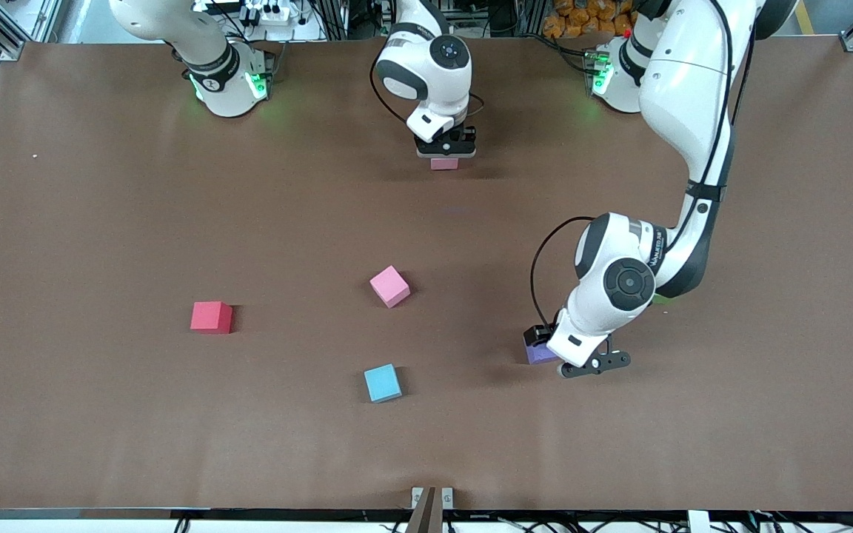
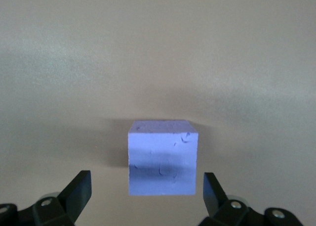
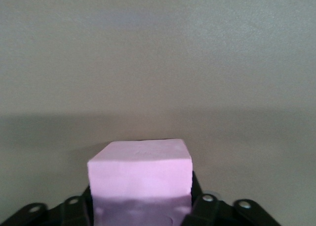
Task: Arrange blocks into number 1
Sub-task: 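Place pink with the right gripper while the left gripper grasps the purple cube, then carry purple with the left gripper while the right gripper reaches the pink cube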
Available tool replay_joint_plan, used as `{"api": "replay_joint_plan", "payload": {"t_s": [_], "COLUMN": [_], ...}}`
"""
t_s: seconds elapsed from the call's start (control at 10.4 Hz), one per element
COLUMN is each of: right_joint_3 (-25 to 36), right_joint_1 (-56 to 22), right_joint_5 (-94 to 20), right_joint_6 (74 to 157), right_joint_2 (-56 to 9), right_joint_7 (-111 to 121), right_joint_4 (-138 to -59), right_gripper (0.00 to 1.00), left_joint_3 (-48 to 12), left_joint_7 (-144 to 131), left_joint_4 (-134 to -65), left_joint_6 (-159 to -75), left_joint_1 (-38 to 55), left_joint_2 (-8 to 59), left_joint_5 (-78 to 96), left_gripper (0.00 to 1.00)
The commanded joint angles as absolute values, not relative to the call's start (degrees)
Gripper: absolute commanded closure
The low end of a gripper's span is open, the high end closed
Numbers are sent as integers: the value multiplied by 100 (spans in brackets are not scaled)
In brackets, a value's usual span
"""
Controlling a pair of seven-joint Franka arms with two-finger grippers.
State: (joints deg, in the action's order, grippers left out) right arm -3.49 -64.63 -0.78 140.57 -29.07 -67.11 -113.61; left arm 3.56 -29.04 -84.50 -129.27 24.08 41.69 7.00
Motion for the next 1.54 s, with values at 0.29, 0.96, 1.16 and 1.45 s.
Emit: {"api": "replay_joint_plan", "payload": {"t_s": [0.29, 0.96, 1.16, 1.45], "right_joint_3": [-386, -782, -608, -589], "right_joint_1": [-6075, -3036, -2621, -2451], "right_joint_5": [193, 193, 193, 202], "right_joint_6": [14001, 13966, 14027, 14010], "right_joint_2": [-2350, -747, -852, -1649], "right_joint_7": [-6996, -5273, -4074, -2939], "right_joint_4": [-11529, -12727, -12552, -11763], "right_gripper": [0, 0, 0, 0], "left_joint_3": [624, 624, 624, 633], "left_joint_7": [-2689, -2602, -2470, -2452], "left_joint_4": [-8165, -8165, -8191, -8209], "left_joint_6": [-12876, -13060, -13104, -13096], "left_joint_1": [2610, 2681, 2681, 2681], "left_joint_2": [4421, 4622, 4641, 4650], "left_joint_5": [1046, 1116, 1116, 1125], "left_gripper": [0, 0, 0, 35]}}
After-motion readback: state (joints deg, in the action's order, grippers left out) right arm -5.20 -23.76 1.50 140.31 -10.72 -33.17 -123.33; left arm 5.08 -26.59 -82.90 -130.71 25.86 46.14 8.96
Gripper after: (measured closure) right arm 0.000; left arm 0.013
